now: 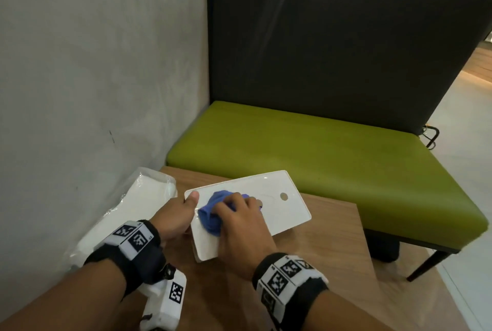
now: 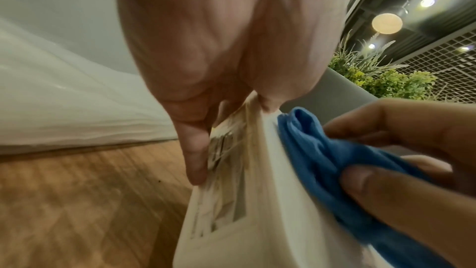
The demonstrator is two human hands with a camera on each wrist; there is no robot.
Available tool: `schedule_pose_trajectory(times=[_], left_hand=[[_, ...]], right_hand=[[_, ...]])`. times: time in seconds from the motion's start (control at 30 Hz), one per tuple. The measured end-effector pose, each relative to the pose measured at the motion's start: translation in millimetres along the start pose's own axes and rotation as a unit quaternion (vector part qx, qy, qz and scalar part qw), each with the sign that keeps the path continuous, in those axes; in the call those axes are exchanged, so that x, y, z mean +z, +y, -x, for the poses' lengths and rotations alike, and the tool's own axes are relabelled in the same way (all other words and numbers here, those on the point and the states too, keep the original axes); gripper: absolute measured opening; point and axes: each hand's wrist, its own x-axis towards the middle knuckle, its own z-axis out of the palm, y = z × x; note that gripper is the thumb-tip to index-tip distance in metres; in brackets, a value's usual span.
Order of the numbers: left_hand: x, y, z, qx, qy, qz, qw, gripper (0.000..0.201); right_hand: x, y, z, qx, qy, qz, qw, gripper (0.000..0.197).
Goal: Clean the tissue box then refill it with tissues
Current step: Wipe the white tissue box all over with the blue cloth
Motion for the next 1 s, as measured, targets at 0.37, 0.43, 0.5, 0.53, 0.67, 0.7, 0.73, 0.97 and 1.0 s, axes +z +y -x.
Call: schedule_pose_trajectory(times=[0.37, 0.43, 0.5, 0.53, 0.67, 0.7, 0.73, 0.97, 1.0], left_hand=[[-2, 12, 4, -0.001, 0.000, -0.018, 1.000, 0.057], [-2, 13, 5, 0.006, -0.006, -0.022, 1.000, 0.056], [-2, 17, 9, 0.013, -0.014, -0.028, 0.999, 0.053], [-1, 19, 11, 0.015, -0.017, -0.030, 0.999, 0.052], [6, 24, 14, 0.025, -0.016, -0.052, 0.998, 0.051], [8, 25, 14, 0.025, -0.014, -0.053, 0.998, 0.050], [9, 26, 14, 0.027, -0.010, -0.051, 0.998, 0.050], [1, 21, 13, 0.019, 0.011, -0.034, 0.999, 0.051], [0, 22, 14, 0.022, 0.010, -0.042, 0.999, 0.051]], right_hand=[[-22, 97, 5, 0.226, 0.029, 0.083, 0.970, 0.037], [-29, 115, -1, 0.303, 0.054, 0.065, 0.949, 0.028], [-34, 125, -11, 0.345, 0.075, 0.036, 0.935, 0.028], [-36, 125, -16, 0.344, 0.081, 0.025, 0.935, 0.029], [-33, 93, -38, 0.246, 0.075, 0.013, 0.966, 0.032], [-31, 79, -41, 0.214, 0.073, 0.005, 0.974, 0.030], [-28, 65, -43, 0.182, 0.069, -0.005, 0.981, 0.029], [-20, 37, -41, 0.053, 0.034, 0.030, 0.998, 0.030], [-23, 43, -41, 0.066, 0.034, 0.041, 0.996, 0.029]])
